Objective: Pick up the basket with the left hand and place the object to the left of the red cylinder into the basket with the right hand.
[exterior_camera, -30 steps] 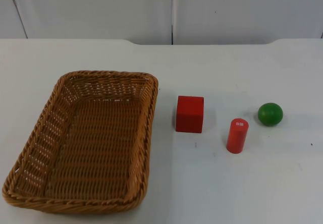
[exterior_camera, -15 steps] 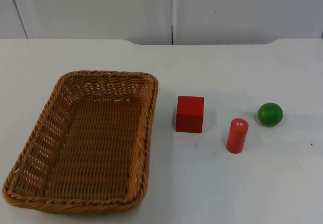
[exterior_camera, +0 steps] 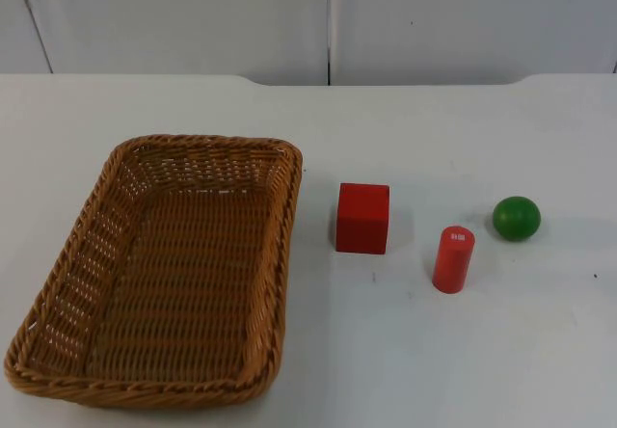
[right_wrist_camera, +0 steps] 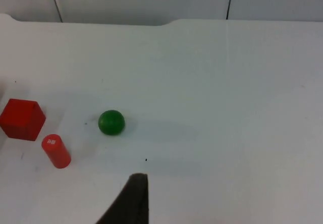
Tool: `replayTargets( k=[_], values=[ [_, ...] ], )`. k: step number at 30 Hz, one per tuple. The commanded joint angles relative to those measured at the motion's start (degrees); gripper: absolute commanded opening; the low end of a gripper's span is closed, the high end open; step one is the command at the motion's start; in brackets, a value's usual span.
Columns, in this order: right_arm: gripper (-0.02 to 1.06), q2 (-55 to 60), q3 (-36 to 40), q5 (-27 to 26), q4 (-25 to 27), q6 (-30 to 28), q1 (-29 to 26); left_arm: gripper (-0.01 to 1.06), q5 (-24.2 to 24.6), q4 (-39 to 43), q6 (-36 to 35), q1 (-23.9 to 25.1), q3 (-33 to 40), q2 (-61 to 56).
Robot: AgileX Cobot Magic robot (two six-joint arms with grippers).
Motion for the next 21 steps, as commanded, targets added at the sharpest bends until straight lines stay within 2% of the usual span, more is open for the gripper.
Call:
replayTargets(
  k=[1,11,18,21],
  values=[
    [1.05,2.5,-1.3,-1.5,-0.33,-0.9,0.03,1.05,-0.84,-0.71,0.04,-0.35,-0.5,0.02],
    [1.05,16.06,-4.95,-6.06,-0.33,-2.08,0.03,1.05,-0.84,-0.81,0.04,-0.35,-0.5,0.37],
    [1.05,21.13,-4.95,-7.06,-0.33,-2.19,0.03,1.05,-0.84,-2.25,0.54,-0.35,-0.5,2.92],
    [1.05,22.83,-4.95,-7.06,-0.33,-2.19,0.03,1.05,-1.54,-4.54,3.09,-0.35,-0.5,5.99]
  ],
)
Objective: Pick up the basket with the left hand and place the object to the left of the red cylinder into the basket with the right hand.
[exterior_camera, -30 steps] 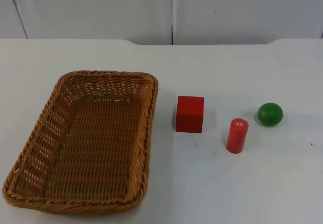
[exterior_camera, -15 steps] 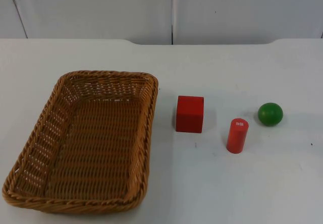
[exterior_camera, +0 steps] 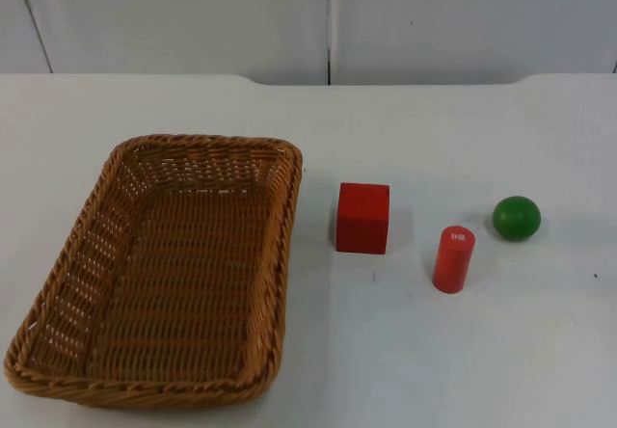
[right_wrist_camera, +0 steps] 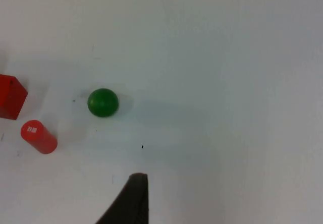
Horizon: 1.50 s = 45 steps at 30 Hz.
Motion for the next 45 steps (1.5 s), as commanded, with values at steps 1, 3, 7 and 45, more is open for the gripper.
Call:
replayTargets(
  k=[1,3,7,45],
  values=[
    [1.05,0.85,-0.41,-0.72,-0.33,-0.46,0.03,1.05,-2.02,-3.36,2.44,-0.35,-0.5,3.45],
    [1.05,0.85,-0.41,-0.72,-0.33,-0.46,0.03,1.05,-2.82,-3.82,3.11,-0.35,-0.5,4.87],
    [1.05,0.72,-0.41,-0.72,-0.33,-0.59,0.03,1.05,-4.01,-4.32,4.3,-0.35,-2.25,11.31],
    [1.05,0.7,-0.41,-0.72,-0.33,-0.85,0.03,1.05,-10.57,-19.85,26.05,-0.25,-16.68,52.58]
  ],
)
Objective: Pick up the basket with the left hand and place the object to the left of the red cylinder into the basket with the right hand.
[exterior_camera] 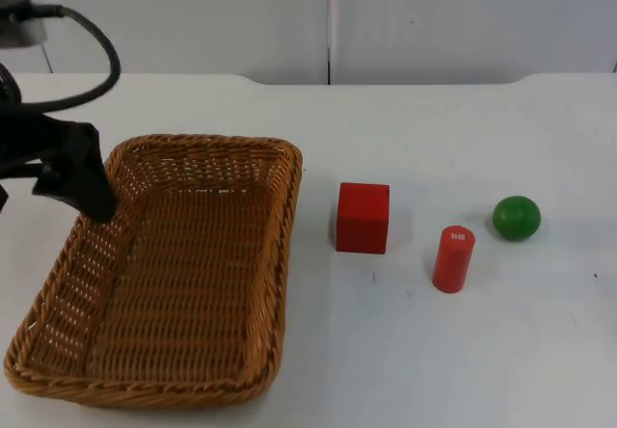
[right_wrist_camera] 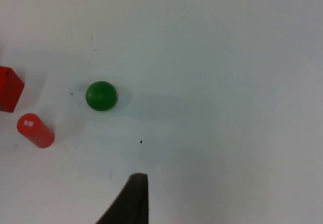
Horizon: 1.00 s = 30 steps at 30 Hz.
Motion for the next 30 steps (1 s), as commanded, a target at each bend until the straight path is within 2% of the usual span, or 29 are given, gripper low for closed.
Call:
replayTargets(
  k=[1,5,10,14,21,30],
  values=[
    [1.05,-0.2,-0.41,-0.48,-0.33,-0.25,0.03,1.05,-0.83,-1.82,1.27,-0.25,-1.1,2.22],
    [1.05,-0.2,-0.41,-0.48,-0.33,-0.25,0.03,1.05,-0.32,-2.76,2.69,0.03,-3.3,6.33],
    [1.05,-0.2,-0.41,0.19,-0.33,-0.25,0.03,1.05,0.63,-4.22,3.75,2.63,-6.01,10.77],
    [1.05,-0.2,-0.16,0.2,-0.33,-0.25,0.03,1.05,2.66,-8.66,8.88,5.08,-7.94,14.14],
    [1.05,-0.2,-0.15,0.1,-0.18,-0.25,0.03,1.05,2.96,-11.54,10.78,4.94,-11.14,18.42],
    [1.05,-0.2,-0.15,0.2,-0.18,-0.25,0.03,1.05,2.29,-13.19,12.25,4.94,-11.7,22.86]
  ],
)
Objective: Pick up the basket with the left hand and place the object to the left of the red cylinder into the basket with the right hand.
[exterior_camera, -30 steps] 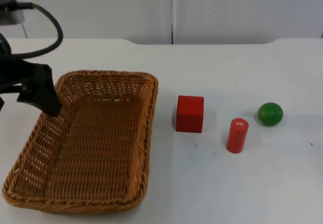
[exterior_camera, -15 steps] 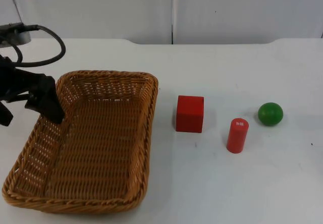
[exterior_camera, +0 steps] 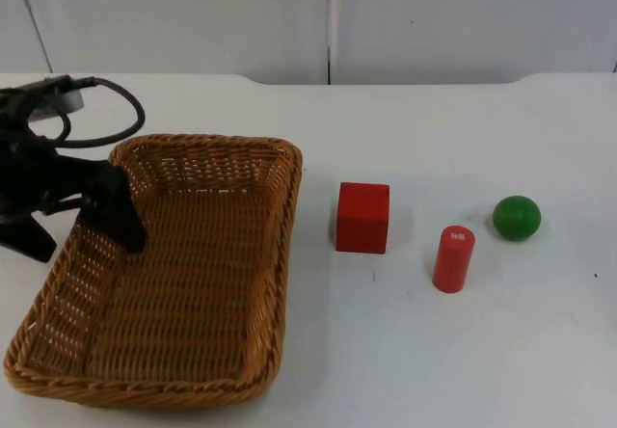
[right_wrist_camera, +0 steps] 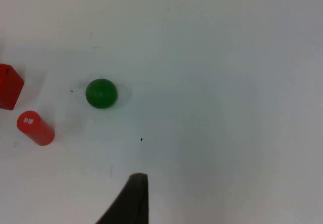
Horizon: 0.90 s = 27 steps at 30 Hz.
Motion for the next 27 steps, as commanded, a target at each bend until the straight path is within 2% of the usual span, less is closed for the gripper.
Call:
replayTargets(
  k=[1,5,10,19,23,26,27],
  values=[
    [1.05,-0.2,-0.15,-0.02,-0.18,-0.25,0.03,1.05,-0.31,-1.22,0.67,0.0,-0.25,0.66],
    [1.05,-0.2,-0.15,-0.02,-0.18,-0.25,0.03,1.04,-1.26,-1.32,0.67,0.0,-0.25,1.28],
    [1.05,-0.2,-0.15,-0.15,-0.18,-0.25,0.03,0.97,-1.86,-1.32,0.67,0.0,-0.25,1.28],
    [1.05,-0.2,-0.15,-0.15,-0.18,-0.25,0.03,0.96,-2.24,-0.81,0.67,-1.05,-0.11,1.47],
    [1.05,-0.2,-0.15,-0.05,-0.18,-0.25,0.03,0.91,-3.24,1.63,-0.51,-3.34,-0.11,2.39],
    [1.05,-0.2,-0.15,-0.05,-0.18,-0.25,0.03,0.82,-3.59,1.88,-2.2,-3.3,-0.11,3.01],
    [1.05,-0.2,-0.15,-0.05,-0.18,-0.25,0.03,0.82,-3.59,1.88,-2.2,-3.3,-0.11,3.01]
  ],
)
